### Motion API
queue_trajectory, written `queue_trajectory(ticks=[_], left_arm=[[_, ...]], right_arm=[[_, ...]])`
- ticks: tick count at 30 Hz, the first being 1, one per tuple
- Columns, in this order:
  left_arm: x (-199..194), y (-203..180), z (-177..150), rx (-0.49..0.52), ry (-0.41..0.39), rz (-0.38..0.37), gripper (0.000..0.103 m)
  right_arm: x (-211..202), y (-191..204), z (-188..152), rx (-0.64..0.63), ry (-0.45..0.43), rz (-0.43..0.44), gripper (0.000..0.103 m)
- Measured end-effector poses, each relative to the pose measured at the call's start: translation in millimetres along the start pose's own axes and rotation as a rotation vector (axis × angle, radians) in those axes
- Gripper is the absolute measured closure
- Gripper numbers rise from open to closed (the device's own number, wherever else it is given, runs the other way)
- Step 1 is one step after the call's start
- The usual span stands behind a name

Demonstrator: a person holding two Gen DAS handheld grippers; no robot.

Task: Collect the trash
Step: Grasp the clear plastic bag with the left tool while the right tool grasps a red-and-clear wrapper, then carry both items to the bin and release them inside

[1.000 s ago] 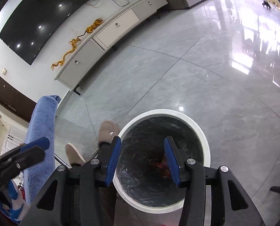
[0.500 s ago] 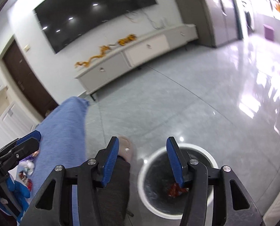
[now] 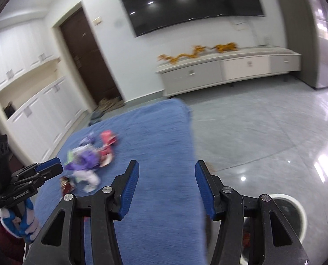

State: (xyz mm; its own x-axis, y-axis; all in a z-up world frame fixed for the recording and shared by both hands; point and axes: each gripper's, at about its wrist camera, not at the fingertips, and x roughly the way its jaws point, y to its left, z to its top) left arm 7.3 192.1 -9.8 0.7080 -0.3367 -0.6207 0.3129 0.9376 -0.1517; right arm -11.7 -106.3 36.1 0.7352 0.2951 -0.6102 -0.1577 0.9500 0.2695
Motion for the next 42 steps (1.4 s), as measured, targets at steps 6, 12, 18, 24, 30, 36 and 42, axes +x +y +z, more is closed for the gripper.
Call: queue_trajectory(ticks=[6, 12, 18, 24, 30, 36, 42], left_arm=[[-12, 40, -40, -0.094, 0.064, 0.006, 0.065], [-1, 18, -75, -0.111, 0.144, -0.084, 0.065], [14, 6, -80, -0.139, 0.185, -0.108, 0.065], [27, 9, -80, -0.176, 0.212, -0.093, 0.071], [15, 5, -89, -0.175, 0.192, -0.090, 0.084], [-8, -6, -94, -0.130, 0.145, -0.068, 0.085], [-24, -17, -89, -0.083, 0.105, -0.050, 0.085]], right_arm=[[36, 51, -10, -0.069, 0.091, 0.126, 0.051], [63, 98, -28, -0.124, 0.182, 0.281, 0.051], [84, 132, -52, -0.189, 0.290, 0.410, 0.057], [105, 139, -64, -0.205, 0.359, 0.449, 0.093], [99, 139, -71, -0.232, 0.346, 0.493, 0.102], [71, 132, -69, -0.250, 0.290, 0.532, 0.102], [35, 119, -59, -0.239, 0.197, 0.531, 0.102]])
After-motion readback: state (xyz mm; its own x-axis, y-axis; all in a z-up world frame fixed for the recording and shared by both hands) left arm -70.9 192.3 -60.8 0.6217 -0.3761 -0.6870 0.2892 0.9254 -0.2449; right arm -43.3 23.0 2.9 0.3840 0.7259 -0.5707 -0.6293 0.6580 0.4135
